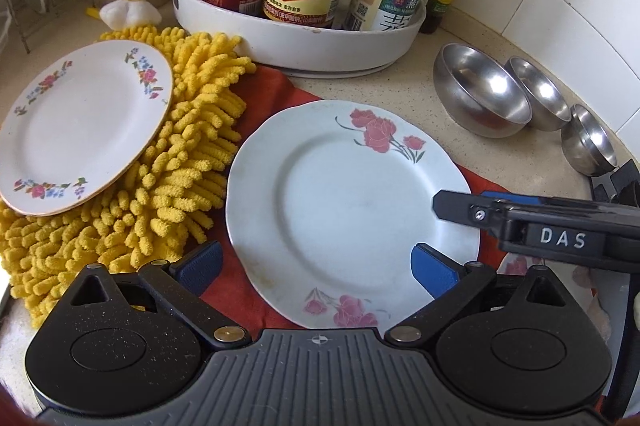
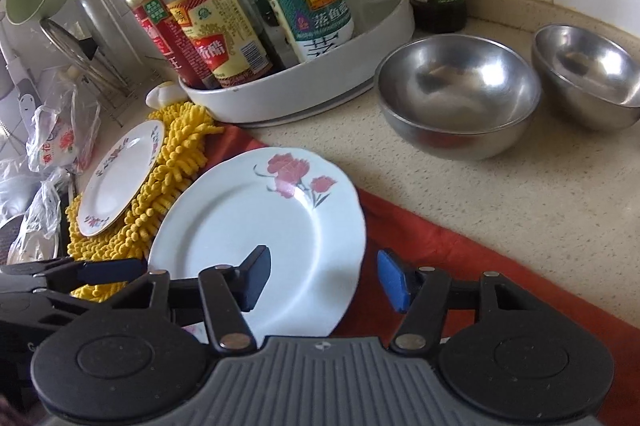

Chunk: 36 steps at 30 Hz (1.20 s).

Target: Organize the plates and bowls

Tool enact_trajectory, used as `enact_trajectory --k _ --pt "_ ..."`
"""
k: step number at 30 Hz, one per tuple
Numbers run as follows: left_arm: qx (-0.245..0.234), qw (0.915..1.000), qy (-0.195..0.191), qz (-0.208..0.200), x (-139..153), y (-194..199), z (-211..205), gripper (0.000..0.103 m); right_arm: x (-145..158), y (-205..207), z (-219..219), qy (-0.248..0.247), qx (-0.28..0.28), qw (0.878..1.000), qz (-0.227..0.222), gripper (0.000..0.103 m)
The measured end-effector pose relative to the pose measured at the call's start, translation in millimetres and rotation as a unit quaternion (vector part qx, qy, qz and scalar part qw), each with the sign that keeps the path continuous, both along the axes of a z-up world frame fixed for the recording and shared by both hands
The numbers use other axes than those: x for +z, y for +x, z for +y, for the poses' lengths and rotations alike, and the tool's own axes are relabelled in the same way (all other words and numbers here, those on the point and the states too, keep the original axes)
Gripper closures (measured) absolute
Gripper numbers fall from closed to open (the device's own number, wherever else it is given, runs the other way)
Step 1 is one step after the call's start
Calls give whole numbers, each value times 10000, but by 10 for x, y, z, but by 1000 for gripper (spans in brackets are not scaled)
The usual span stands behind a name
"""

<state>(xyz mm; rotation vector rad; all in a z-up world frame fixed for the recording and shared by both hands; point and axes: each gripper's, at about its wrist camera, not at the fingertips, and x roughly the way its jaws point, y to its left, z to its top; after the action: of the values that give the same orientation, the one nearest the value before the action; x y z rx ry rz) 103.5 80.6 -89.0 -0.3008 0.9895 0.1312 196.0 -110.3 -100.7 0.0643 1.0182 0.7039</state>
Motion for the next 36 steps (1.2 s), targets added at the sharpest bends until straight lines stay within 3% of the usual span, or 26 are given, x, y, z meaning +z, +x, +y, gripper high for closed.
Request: enact_trajectory --k 7,22,36 --pt "-56 9999 91 -43 -21 108 -2 2 -55 55 79 -84 40 9999 77 59" --pt "-141 9995 248 122 -161 196 15 7 -41 33 102 -260 -14 9996 -79 67" --pt "-72 9992 401 -56 3 132 -21 6 93 -50 40 -37 40 9999 -162 67"
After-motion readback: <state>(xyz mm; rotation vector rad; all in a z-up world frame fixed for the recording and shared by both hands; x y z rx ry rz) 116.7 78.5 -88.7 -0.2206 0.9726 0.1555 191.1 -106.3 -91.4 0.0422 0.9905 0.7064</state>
